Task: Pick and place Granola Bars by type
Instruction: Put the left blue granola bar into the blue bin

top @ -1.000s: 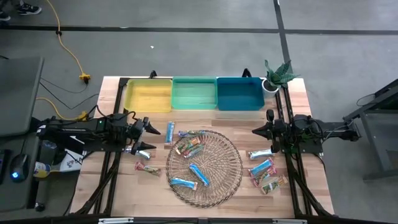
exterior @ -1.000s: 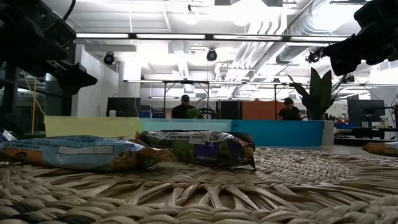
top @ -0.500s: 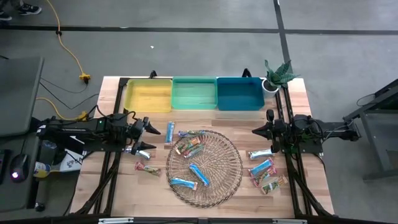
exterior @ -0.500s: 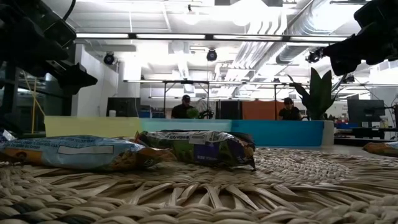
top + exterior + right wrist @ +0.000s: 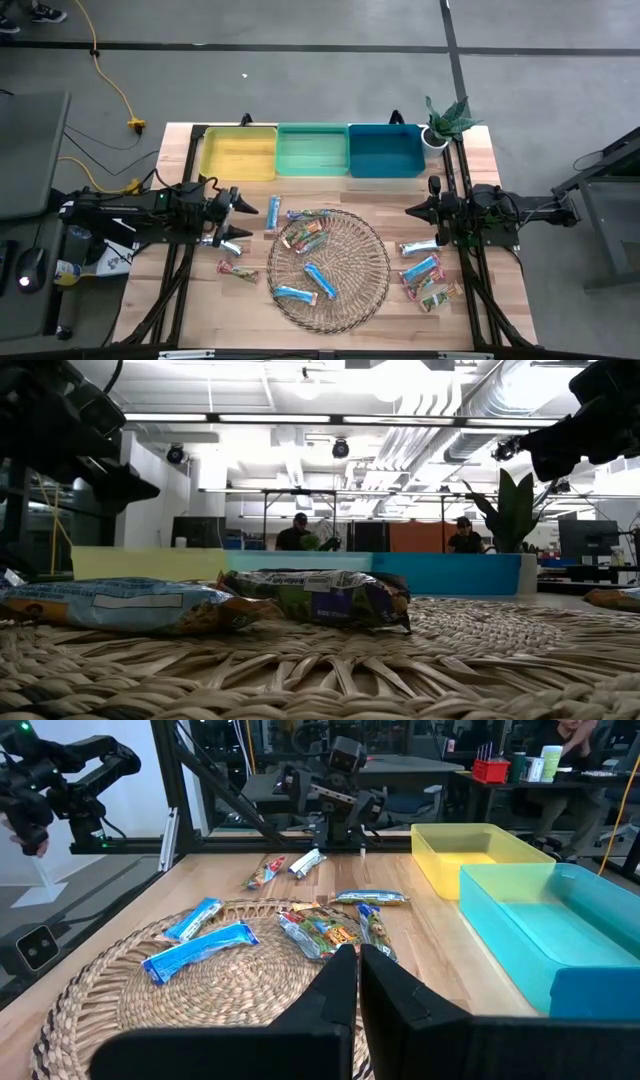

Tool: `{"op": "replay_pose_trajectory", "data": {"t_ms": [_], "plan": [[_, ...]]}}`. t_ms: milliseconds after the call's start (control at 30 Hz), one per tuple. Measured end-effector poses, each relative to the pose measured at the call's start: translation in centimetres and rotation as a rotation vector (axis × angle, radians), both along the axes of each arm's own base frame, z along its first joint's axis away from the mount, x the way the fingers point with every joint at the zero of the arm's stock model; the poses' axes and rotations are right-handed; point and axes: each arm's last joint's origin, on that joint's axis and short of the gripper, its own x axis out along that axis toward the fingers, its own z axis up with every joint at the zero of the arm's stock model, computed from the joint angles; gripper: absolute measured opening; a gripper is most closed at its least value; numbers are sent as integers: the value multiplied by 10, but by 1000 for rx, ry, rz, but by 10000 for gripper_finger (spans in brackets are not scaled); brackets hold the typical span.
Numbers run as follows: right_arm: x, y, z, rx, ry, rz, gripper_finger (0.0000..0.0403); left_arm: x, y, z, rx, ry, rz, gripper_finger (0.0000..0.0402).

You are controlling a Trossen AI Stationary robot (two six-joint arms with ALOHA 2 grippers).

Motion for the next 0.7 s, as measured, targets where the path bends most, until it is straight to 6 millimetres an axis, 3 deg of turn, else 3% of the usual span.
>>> {"op": "replay_pose_trajectory", "data": {"t_ms": [700], "plan": [[0, 0, 0, 0, 0, 0, 0, 0, 0, -1, -78, 20, 8, 358]]}}
